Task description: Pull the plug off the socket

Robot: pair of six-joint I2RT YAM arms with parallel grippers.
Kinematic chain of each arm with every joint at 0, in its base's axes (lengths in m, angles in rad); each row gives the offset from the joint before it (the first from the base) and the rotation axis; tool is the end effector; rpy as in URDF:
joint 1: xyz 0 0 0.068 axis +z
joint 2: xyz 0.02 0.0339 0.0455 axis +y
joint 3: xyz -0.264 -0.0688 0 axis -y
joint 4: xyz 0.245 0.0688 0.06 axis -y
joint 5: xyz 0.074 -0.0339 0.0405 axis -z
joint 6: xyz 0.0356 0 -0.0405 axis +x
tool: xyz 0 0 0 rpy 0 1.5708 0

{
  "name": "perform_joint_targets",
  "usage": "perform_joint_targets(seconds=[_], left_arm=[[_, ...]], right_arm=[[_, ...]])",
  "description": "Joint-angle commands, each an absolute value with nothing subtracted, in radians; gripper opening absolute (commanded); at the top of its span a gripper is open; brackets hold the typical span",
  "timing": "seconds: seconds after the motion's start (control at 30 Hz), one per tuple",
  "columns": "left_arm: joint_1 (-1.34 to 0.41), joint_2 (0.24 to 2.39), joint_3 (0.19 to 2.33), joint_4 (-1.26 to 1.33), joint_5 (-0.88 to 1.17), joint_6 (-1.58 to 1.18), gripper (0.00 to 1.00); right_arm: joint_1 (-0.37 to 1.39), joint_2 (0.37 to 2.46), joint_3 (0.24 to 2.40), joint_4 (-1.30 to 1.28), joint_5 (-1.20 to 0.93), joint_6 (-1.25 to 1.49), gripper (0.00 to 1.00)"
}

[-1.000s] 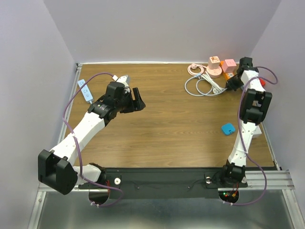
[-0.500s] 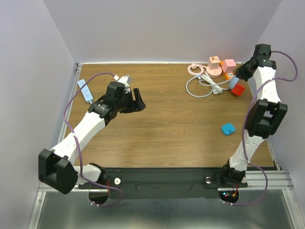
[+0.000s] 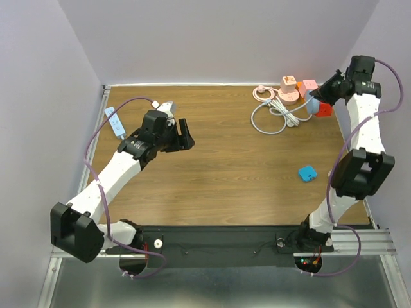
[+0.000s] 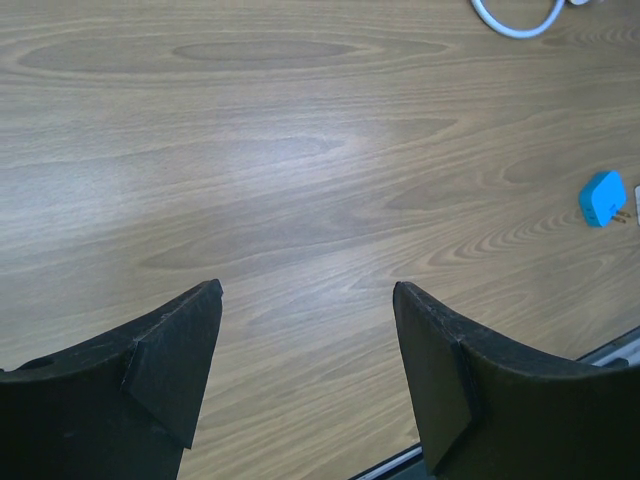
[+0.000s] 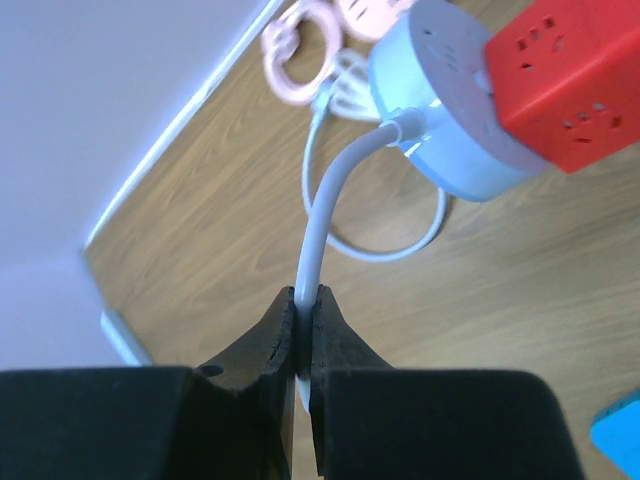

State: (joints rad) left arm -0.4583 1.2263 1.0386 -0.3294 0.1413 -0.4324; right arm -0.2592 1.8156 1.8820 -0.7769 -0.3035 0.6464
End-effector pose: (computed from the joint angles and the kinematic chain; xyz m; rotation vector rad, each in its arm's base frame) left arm 0.2468 -0.1274 0.3212 0.1166 2.1536 -0.6776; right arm 0.3955 -0.0939 0.3753 0.8597 2.1354 0.5473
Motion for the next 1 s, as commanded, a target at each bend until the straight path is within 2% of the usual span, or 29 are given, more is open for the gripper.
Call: perform_joint_targets(seconds=[0.0, 0.17, 0.4, 0.5, 0.7, 0.97], left_arm=[[-0.462, 1.155, 1.06, -0.336, 0.075, -0.397, 0.8], [-0.457, 1.123, 1.133, -0.367, -0.041, -0.371, 0.8], [-0.434, 1.091, 1.212, -0.391, -0.084, -0.36, 0.8], [-0.423, 1.051, 1.229, -0.416, -0.167, -0.376, 0.8], [-0.394, 0.924, 1.233, -0.417, -0.327, -0.359, 0.85], [-0.38, 0.853, 1.341, -0.463, -0.417, -0.313, 0.87]], right_arm=[[-0.19, 1.657, 1.847, -0.704, -0.567, 0.534, 0.01], [-0.115, 1.543, 1.818, -0.615, -0.731, 0.531, 0.0], [-0.052, 1.522, 1.849, -0.578, -0.85, 0.609, 0.0], [-0.002, 1.468, 1.748, -0.578, -0.822, 0.578, 0.0], [0.216, 1.41, 1.559, -0.618, -0.752, 0.54, 0.0], [0.547, 1.422, 1.543, -0.617, -0.601, 0.594, 0.0]])
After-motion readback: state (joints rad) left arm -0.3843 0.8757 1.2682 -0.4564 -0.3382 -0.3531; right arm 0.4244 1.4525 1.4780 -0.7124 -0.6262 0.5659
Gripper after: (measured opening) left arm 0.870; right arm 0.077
